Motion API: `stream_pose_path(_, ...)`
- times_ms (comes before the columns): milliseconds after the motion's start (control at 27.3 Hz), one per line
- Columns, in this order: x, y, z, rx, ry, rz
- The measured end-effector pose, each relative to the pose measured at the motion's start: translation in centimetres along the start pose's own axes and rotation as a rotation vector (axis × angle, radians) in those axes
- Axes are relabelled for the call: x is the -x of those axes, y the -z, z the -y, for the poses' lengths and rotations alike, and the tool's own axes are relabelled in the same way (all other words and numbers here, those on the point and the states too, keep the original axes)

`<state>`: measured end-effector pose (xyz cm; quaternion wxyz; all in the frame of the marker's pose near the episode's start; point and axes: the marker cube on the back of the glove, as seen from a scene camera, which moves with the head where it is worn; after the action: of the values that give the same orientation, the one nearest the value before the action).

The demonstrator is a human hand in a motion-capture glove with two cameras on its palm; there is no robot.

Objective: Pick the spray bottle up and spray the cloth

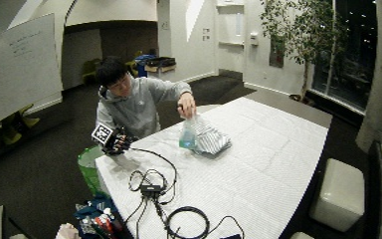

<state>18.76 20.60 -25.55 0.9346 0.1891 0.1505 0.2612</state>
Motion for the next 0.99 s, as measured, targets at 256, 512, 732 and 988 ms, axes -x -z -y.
stream_pose_path(256, 0.6, -0.8, 0.0, 0.052, 0.045, 0.013)
stream_pose_path(512, 1.0, -1.3, -0.7, 0.094, 0.024, 0.020)
stream_pose_path(732, 0.7, -2.7, -1.0, 0.157, 0.019, 0.037)
stream_pose_path(988, 0.7, -4.5, -1.9, 0.224, -0.031, 0.052)
